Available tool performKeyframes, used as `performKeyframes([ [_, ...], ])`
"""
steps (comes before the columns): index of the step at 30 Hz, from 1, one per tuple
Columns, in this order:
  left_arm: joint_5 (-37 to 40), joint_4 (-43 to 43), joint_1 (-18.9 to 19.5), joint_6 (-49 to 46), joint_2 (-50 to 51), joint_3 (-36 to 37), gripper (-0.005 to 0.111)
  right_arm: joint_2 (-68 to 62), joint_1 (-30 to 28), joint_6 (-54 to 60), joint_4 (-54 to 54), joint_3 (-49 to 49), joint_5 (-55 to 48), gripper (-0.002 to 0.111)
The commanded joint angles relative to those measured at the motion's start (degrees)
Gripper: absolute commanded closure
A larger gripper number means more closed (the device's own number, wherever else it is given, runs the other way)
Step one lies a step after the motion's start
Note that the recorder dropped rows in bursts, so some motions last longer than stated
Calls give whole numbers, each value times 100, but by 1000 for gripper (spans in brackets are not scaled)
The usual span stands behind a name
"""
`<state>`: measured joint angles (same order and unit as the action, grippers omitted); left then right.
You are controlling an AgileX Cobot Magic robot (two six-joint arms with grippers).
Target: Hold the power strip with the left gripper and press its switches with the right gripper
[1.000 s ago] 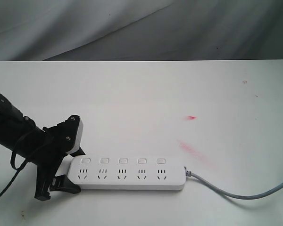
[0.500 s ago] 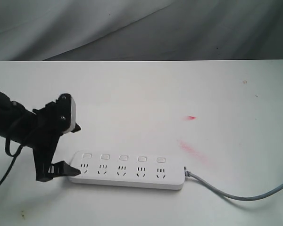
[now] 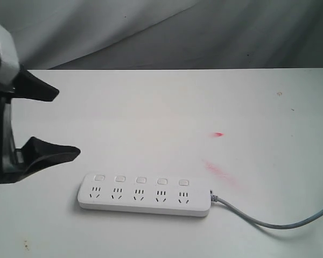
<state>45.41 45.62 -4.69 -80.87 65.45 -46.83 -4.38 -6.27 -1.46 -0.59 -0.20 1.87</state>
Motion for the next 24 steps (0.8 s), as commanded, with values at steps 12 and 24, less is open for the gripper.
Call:
performKeyframes([
  [12, 1352, -863, -19, 2592, -3712, 1, 44, 10, -31, -12, 59, 20, 14, 108],
  [24, 1338, -741, -19, 2691, -5411, 1, 107, 10, -31, -12, 59, 20, 14, 108],
])
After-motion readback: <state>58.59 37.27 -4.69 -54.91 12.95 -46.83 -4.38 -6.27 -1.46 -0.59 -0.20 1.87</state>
